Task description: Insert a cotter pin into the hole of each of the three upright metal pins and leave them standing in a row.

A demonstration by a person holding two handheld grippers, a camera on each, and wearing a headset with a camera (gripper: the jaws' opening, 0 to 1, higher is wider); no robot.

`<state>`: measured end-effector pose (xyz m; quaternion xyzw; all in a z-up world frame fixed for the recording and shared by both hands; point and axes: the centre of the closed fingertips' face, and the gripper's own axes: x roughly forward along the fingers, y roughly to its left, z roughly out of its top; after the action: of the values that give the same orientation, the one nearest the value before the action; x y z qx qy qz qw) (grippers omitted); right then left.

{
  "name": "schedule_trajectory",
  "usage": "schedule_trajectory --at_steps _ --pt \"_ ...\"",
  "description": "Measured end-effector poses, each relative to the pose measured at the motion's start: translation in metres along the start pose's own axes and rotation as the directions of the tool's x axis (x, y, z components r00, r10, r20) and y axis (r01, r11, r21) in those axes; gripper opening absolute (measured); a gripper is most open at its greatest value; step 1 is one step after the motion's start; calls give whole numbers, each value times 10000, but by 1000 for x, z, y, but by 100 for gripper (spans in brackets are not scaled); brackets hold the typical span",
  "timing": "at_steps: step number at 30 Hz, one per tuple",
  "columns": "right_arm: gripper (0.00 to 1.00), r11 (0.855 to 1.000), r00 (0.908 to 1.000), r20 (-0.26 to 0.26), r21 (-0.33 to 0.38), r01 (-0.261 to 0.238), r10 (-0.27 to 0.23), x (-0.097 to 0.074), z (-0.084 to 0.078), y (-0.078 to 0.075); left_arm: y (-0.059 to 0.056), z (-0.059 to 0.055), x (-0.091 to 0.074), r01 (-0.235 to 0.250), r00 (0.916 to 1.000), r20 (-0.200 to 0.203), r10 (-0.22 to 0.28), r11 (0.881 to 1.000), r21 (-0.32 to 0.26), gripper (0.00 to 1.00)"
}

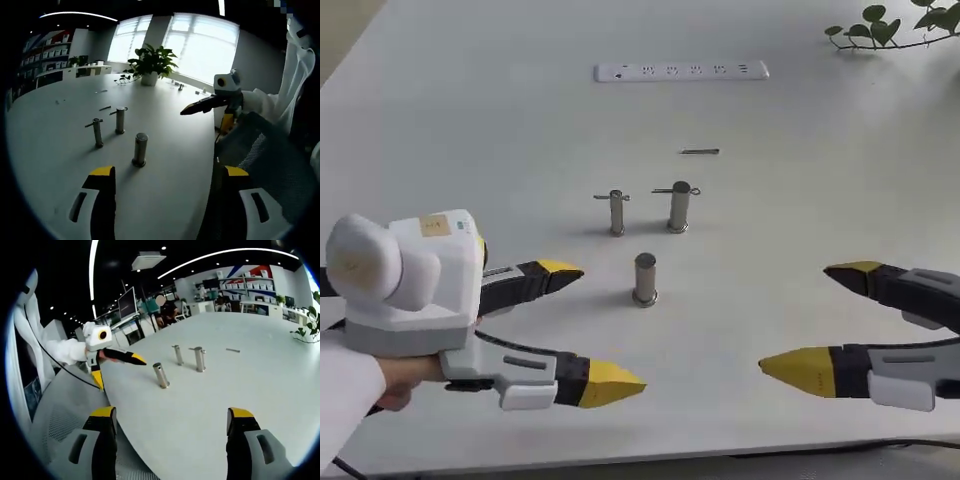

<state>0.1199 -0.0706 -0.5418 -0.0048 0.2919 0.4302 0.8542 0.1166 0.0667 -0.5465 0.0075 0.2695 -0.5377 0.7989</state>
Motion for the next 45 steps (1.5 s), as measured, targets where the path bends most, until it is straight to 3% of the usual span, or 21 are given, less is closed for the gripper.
schedule_trajectory --at_steps 4,7,10,12,16,19,22,28,31,34,39,45 --pt "90 10000 10000 -6 11 -25 25 -1 1 0 -7 7 -4 -14 9990 449 28 9995 -312 98" --pt "90 10000 10000 -51 -10 -59 59 -1 1 -1 -19 13 -5 436 9961 787 -392 9976 -544 99" --pt "89 10000 9999 -168 -85 -28 27 -1 4 -3 -22 10 -5 385 9980 514 -366 9986 -351 99" --pt "89 9996 9993 -383 -287 -21 10 -2 8 -5 -14 3 -7 -126 9999 108 127 9999 -31 99" --pt "89 9968 9974 -650 -752 266 -315 -4 23 -18 -10 1 -10 -390 9992 66 391 9991 -136 99" --pt "84 9864 9913 -984 -1477 720 -871 -6 37 -36 -8 -1 -14 -648 9979 -49 647 9976 -231 99" --pt "82 9796 9896 -1089 -1875 727 -943 0 55 -48 -6 -6 -17 -804 9965 -254 796 9962 -327 99" --pt "75 9710 9902 -1296 -2382 195 -517 21 93 -61 -8 -8 -26 -1047 9945 -158 1039 9928 -579 99" --pt "72 9636 9858 -1571 -2668 149 -587 36 105 -84 -8 -9 -30 -1178 9930 -30 1178 9910 -635 99" --pt "67 9475 9707 -2295 -3197 -55 -718 49 109 -97 -6 -12 -34 -1376 9904 21 1383 9865 -889 99" --pt "58 9411 9627 -2581 -3380 -111 -814 73 126 -121 -3 -14 -40 -1606 9867 87 1623 9816 -1030 99" --pt "46 9112 9412 -3232 -4094 -449 -988 99 135 -142 0 -14 -44 -1824 9828 106 1846 9773 -1083 99"
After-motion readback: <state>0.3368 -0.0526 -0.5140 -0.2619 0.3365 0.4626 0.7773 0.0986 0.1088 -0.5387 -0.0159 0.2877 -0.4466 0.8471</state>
